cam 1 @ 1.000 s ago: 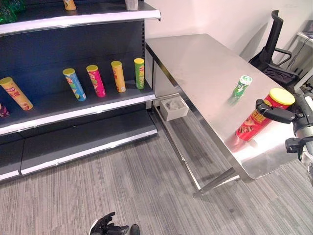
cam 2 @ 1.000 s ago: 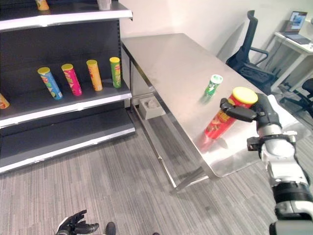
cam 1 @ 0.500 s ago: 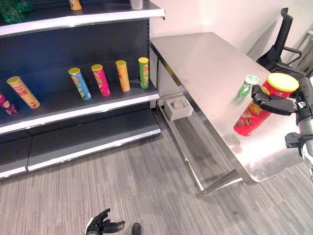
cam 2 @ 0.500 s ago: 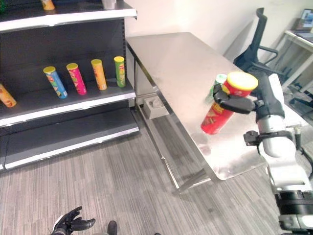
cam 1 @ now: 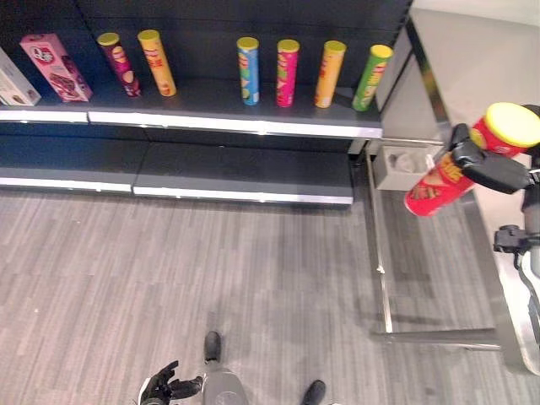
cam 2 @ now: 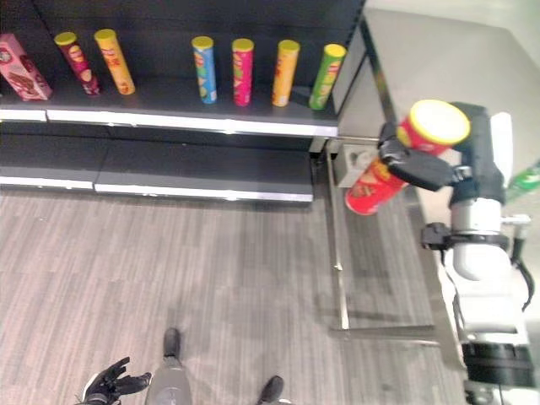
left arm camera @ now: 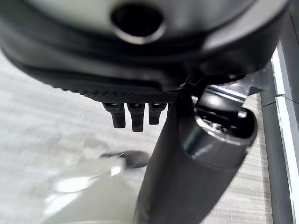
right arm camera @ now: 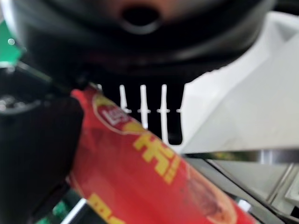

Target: Put the goods on the table back onto the shelves and tidy them up.

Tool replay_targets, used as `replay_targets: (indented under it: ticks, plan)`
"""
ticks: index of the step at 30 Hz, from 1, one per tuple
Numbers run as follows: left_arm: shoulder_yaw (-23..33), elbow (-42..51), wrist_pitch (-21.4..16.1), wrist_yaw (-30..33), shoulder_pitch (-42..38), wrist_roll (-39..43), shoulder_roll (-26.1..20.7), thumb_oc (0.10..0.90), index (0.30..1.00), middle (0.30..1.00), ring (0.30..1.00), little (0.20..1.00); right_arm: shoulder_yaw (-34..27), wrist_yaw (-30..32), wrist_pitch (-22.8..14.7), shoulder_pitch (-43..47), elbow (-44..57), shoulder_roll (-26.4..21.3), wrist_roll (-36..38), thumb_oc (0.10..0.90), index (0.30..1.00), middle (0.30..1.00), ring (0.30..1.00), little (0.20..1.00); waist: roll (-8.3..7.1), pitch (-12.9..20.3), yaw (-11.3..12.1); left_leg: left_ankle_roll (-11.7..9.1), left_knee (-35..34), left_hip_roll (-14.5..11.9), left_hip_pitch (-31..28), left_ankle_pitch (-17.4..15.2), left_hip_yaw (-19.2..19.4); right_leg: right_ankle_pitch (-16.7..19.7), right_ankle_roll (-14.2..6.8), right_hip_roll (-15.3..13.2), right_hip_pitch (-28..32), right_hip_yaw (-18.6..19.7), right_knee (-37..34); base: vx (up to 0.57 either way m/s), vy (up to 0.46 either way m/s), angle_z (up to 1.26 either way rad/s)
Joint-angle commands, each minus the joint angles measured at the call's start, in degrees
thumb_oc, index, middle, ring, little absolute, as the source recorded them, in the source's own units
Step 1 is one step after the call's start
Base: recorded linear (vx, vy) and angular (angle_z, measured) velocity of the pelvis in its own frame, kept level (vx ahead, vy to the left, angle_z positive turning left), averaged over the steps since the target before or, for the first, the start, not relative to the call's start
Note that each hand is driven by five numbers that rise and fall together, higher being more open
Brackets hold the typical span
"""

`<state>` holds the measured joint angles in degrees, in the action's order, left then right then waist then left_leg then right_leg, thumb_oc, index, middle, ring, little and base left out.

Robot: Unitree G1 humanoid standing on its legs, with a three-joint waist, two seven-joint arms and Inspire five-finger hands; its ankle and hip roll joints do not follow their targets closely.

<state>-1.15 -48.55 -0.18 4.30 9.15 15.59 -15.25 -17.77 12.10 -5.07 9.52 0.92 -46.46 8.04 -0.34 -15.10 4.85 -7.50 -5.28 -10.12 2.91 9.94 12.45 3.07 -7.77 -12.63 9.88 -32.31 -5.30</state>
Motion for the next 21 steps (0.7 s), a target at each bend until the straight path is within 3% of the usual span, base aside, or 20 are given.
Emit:
replay_targets:
  ticks: [1, 2, 3, 4, 6, 8, 11, 12, 13, 17, 19, 20, 21]
  plan:
    - [-1.5, 4.0, -3.2, -0.6, -1.2, -3.1, -5.5, 0.8, 0.9, 0.9, 0.9, 0.9, 0.6, 0.8, -4.9, 6.1, 8.1, -5.7, -2.1, 0.4, 0.3, 0.3, 0.3, 0.3, -2.37, 9.0, 1.3, 1.8, 1.2, 2.2, -0.1, -6.5, -1.5, 0.8, -5.3, -10.2, -1.2, 3.2, 7.7, 0.24, 0.645, 0.51]
    - [-1.1, 4.7, -3.2, -0.6, -1.0, -3.1, -6.2, 0.8, 0.9, 0.9, 0.9, 0.9, 1.9, 0.7, -4.7, 7.1, 8.2, -5.4, -2.6, 0.4, 0.3, 0.3, 0.3, 0.3, -2.25, 8.5, 1.5, 3.4, 0.9, 4.6, -1.2, -7.6, -0.5, 3.8, -5.3, -13.4, -2.9, 3.0, 12.3, 0.11, 0.393, 0.31]
    - [-1.0, 4.8, -3.2, -0.6, -0.9, -3.1, -6.2, 0.8, 0.9, 0.9, 0.9, 0.9, 2.0, 0.7, -4.6, 7.3, 8.2, -5.4, -2.7, 0.4, 0.3, 0.3, 0.3, 0.3, -2.48, 8.5, 1.6, 3.6, 0.9, 4.9, -1.2, -7.7, -0.3, 3.6, -5.4, -13.8, -3.2, 3.3, 12.7, 0.17, 0.458, 0.01]
    - [-0.6, 5.6, -2.8, -0.8, -0.8, -3.5, -7.3, 0.8, 0.9, 0.9, 0.9, 0.9, 2.5, -0.1, -4.4, 6.9, 9.0, -4.6, -3.0, 0.4, 0.3, 0.3, 0.3, 0.3, -2.08, 7.8, 1.0, 4.9, 0.4, 6.4, -2.2, -8.7, -0.6, 4.1, -4.2, -13.9, -5.8, 5.9, 18.3, 0.13, 0.286, -0.12]
    - [-0.2, 6.0, -2.9, -0.7, -1.0, -3.1, -7.4, 0.8, 0.9, 0.9, 0.9, 0.9, 2.1, -0.6, -4.5, 6.0, 9.4, -4.3, -2.9, 0.4, 0.3, 0.3, 0.3, 0.3, -1.33, 6.7, -0.4, 5.7, 0.3, 7.4, -3.6, -9.4, -1.5, 0.9, -2.6, -9.1, -10.3, 11.7, 21.2, 0.16, 0.287, 0.17]
    - [0.3, 6.5, -3.0, -0.9, -0.7, -2.2, -6.9, 0.8, 0.9, 0.9, 0.9, 0.9, 2.5, -0.6, -4.8, 6.9, 9.6, -3.8, -1.8, 0.4, 0.3, 0.3, 0.3, 0.3, -0.63, 6.0, -0.7, 5.8, 0.3, 7.6, -4.9, -10.2, -1.9, -2.4, -1.6, -4.5, -12.5, 12.9, 18.6, 0.17, 0.116, 0.45]
    - [0.6, 7.0, -2.8, -1.2, -0.3, -1.5, -6.2, 0.8, 0.9, 0.9, 0.9, 0.9, 3.1, -0.7, -5.2, 6.9, 9.5, -2.9, -1.3, 0.4, 0.3, 0.3, 0.3, 0.3, -1.12, 4.8, -1.4, 6.3, 0.3, 9.0, -6.6, -11.1, -3.6, -2.1, -1.0, 2.5, -16.3, 14.1, 13.5, 0.14, 0.031, 0.12]
    - [0.6, 7.0, -2.8, -1.2, -0.4, -1.5, -6.2, 0.8, 0.9, 0.9, 0.9, 0.9, 3.1, -0.7, -5.2, 7.0, 9.5, -2.9, -1.3, 0.4, 0.3, 0.3, 0.3, 0.3, -1.13, 4.8, -1.5, 6.3, 0.3, 9.0, -6.4, -10.9, -3.6, -1.7, -0.9, 2.5, -16.3, 14.0, 13.1, 0.21, 0.046, 0.27]
    - [0.4, 7.0, -2.7, -1.3, -0.9, -1.3, -5.4, 0.8, 0.9, 0.9, 0.9, 0.9, 3.4, -0.6, -5.3, 6.3, 9.3, -2.8, -1.8, 0.4, 0.3, 0.3, 0.3, 0.3, -1.82, 4.2, -2.2, 6.4, 0.3, 10.3, -7.8, -12.0, -5.5, -0.4, -1.4, 6.1, -18.4, 16.5, 9.6, 0.17, 0.037, 0.43]
    - [-0.8, 7.5, -3.0, -1.7, -1.2, -2.1, -3.6, 0.8, 0.9, 0.9, 0.9, 0.9, 3.5, -0.9, -5.4, 6.2, 9.1, -3.0, -1.3, 0.4, 0.3, 0.3, 0.3, 0.3, -3.08, 4.8, -2.8, 6.9, 0.6, 12.0, -8.8, -13.3, -7.8, 1.3, -0.8, 7.8, -16.5, 19.7, 4.8, 0.21, -0.026, 0.73]
    - [-1.0, 8.7, -2.9, -1.6, -0.4, 0.0, -2.4, 0.8, 0.9, 0.9, 0.9, 0.9, 4.4, -1.1, -6.0, 6.7, 8.8, -2.9, -0.2, 0.4, 0.3, 0.3, 0.3, 0.3, -3.56, 5.0, -2.4, 6.2, 8.1, 11.4, -7.1, -17.3, -7.8, 1.4, -0.4, 7.8, -13.6, 18.1, 2.8, 0.26, -0.164, 0.5]
    - [-1.6, 10.1, -2.7, -1.7, 0.0, 0.9, -1.9, 0.8, 0.9, 0.9, 0.9, 0.9, 4.4, -1.3, -6.0, 6.3, 9.5, -2.5, -0.2, 0.4, 0.3, 0.3, 0.3, 0.3, -4.17, 3.8, -1.8, 3.9, 19.1, 10.5, -1.9, -18.9, -7.4, -0.2, 1.0, 6.9, -11.0, 16.3, 2.7, 0.15, -0.134, 0.33]
    - [-1.6, 10.2, -2.7, -1.6, 0.0, 0.9, -1.9, 0.8, 0.9, 0.9, 0.9, 0.9, 4.3, -1.3, -6.0, 6.3, 9.5, -2.5, -0.2, 0.4, 0.3, 0.3, 0.3, 0.3, -4.11, 3.8, -1.9, 3.8, 20.2, 10.3, -1.2, -19.4, -7.6, -0.3, 1.0, 7.0, -11.1, 16.1, 2.7, 0.09, -0.091, 0.55]
